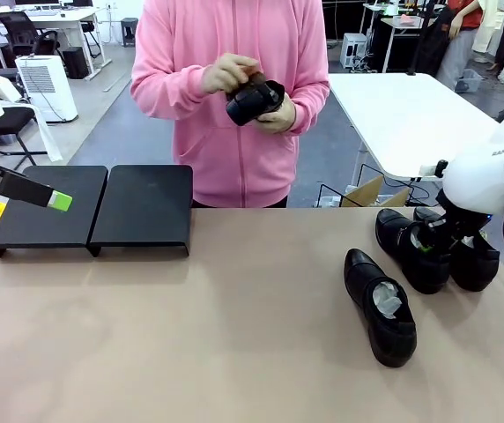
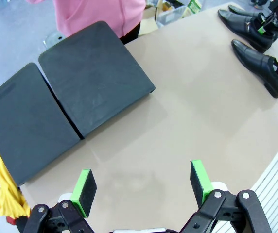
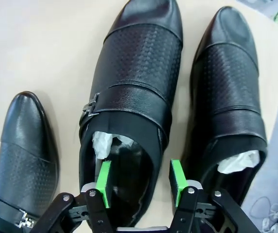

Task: Organize the shoes by placing them on the stand.
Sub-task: Pick up one Shoe and place it in the middle of the table.

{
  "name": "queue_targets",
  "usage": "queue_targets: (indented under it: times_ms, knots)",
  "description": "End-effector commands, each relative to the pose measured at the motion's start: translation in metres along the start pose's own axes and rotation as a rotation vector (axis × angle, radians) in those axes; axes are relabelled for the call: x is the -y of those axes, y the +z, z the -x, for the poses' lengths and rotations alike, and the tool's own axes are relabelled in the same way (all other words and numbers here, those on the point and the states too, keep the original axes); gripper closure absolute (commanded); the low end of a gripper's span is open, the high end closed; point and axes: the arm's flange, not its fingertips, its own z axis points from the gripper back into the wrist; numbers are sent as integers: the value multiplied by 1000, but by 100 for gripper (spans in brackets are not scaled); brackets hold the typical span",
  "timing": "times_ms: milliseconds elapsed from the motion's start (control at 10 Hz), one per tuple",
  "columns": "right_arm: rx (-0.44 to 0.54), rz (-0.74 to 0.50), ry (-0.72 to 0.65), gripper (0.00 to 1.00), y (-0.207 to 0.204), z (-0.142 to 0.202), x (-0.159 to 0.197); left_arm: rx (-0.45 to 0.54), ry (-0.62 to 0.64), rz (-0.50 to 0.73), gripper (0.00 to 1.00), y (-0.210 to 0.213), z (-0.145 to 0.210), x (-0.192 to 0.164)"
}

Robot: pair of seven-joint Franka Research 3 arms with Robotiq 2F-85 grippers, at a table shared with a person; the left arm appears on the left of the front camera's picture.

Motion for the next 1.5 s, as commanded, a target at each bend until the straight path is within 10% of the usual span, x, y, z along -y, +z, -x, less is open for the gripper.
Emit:
queue_targets:
  times_ms: [0, 200, 600, 1000, 1400]
  knots:
    - [-13, 45, -18, 38, -7, -4, -2, -2, -7, 0, 0, 1, 0, -1]
    - [-39, 56, -18, 38, -12, -4, 0, -2, -7, 0, 0, 1, 0, -1]
    - [-56, 78, -15, 100, -11, -5, 4, -2, -7, 0, 0, 1, 0, -1]
    - [-58, 29, -23, 100, -1, -7, 3, -2, -7, 0, 0, 1, 0, -1]
    - [181, 80, -110, 100, 95, -14, -12, -2, -7, 0, 0, 1, 0, -1]
